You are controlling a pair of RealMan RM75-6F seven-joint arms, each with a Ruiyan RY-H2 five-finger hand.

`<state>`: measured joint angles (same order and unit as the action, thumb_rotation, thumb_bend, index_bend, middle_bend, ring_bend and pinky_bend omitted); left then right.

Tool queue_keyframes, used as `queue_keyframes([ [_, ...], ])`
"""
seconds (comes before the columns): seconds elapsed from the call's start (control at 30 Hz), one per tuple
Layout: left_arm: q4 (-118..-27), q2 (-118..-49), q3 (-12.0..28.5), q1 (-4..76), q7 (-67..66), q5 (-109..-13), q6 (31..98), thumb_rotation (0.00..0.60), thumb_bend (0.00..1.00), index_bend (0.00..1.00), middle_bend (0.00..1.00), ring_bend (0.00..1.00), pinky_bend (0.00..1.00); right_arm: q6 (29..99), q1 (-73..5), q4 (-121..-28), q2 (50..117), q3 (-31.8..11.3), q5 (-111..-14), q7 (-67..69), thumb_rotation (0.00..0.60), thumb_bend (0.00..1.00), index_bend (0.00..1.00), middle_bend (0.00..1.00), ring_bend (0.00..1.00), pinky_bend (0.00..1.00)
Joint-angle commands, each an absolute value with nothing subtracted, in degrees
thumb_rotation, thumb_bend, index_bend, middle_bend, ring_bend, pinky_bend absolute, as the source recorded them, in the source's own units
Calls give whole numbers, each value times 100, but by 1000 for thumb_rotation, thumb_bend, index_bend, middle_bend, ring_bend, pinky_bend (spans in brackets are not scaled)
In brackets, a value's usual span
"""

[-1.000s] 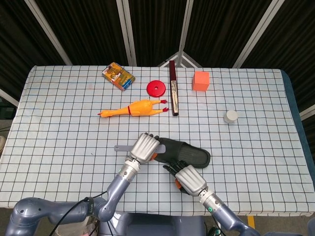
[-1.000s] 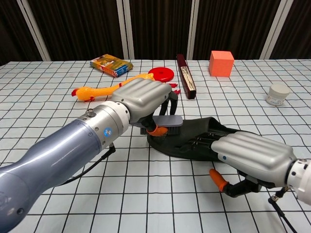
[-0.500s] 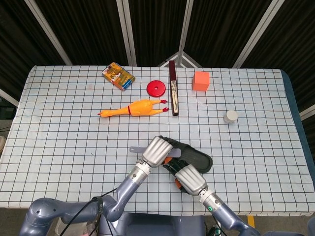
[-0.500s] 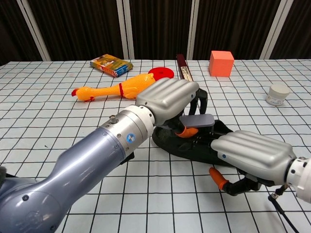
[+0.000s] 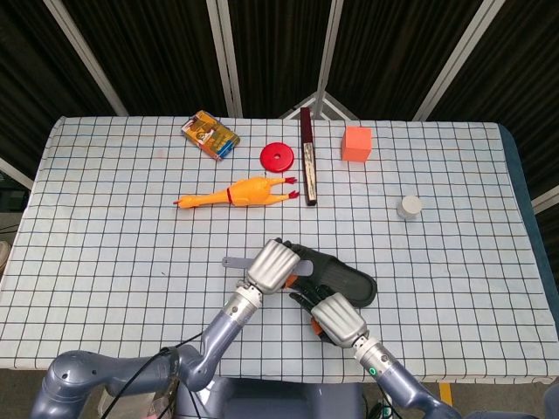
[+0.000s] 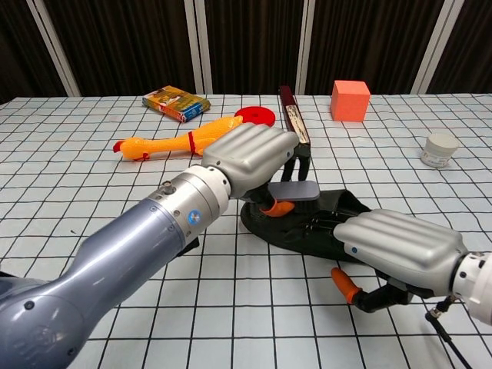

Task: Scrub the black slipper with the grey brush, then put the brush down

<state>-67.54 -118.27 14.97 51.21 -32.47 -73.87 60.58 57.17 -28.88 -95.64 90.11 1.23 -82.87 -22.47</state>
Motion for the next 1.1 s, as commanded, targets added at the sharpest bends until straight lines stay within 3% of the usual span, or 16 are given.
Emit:
queue_keyframes([
  [0.03, -7013, -11546, 1476, 4998, -3450, -7285, 6095, 600, 600, 627, 658, 586, 573, 5733, -2884, -9572, 9010, 130, -8291, -2268, 600, 765, 120, 120, 78, 208],
  [0.3, -7442, -10960, 1262, 4735, -3653, -7381, 6313, 600, 600, 624, 654, 586, 573, 5769, -2878, -9568, 9024, 126, -8267, -2278, 600, 765, 115, 119, 78, 210],
  [0.43, -7575, -10833, 1183, 4688, -3369, -7552, 6367, 600, 600, 626, 654, 586, 573, 5944, -2823, -9638, 8957, 137, -8364, -2335, 600, 758, 34, 101, 52, 183],
  [0.5, -7749, -10705, 1100, 4617, -3123, -7682, 6426, 600, 599, 628, 655, 586, 573, 6147, -2748, -9745, 8828, 167, -8477, -2451, 600, 692, 5, 55, 17, 131],
  [0.67, -8030, -10206, 683, 4325, -2912, -8278, 6893, 600, 596, 627, 654, 586, 573, 6571, -2447, -10462, 7989, 390, -8445, -3144, 600, 524, 0, 0, 0, 46],
  [0.87, -8198, -9438, 77, 3808, -2484, -8774, 7415, 600, 594, 627, 654, 586, 573, 7543, -1932, -11415, 6936, 645, -8873, -3535, 600, 511, 0, 0, 0, 46],
  [1.1, -7845, -8800, -641, 3205, -1852, -9174, 7846, 600, 589, 623, 653, 586, 573, 8233, -1435, -11230, 6355, 762, -8968, -2765, 600, 511, 0, 0, 0, 42],
])
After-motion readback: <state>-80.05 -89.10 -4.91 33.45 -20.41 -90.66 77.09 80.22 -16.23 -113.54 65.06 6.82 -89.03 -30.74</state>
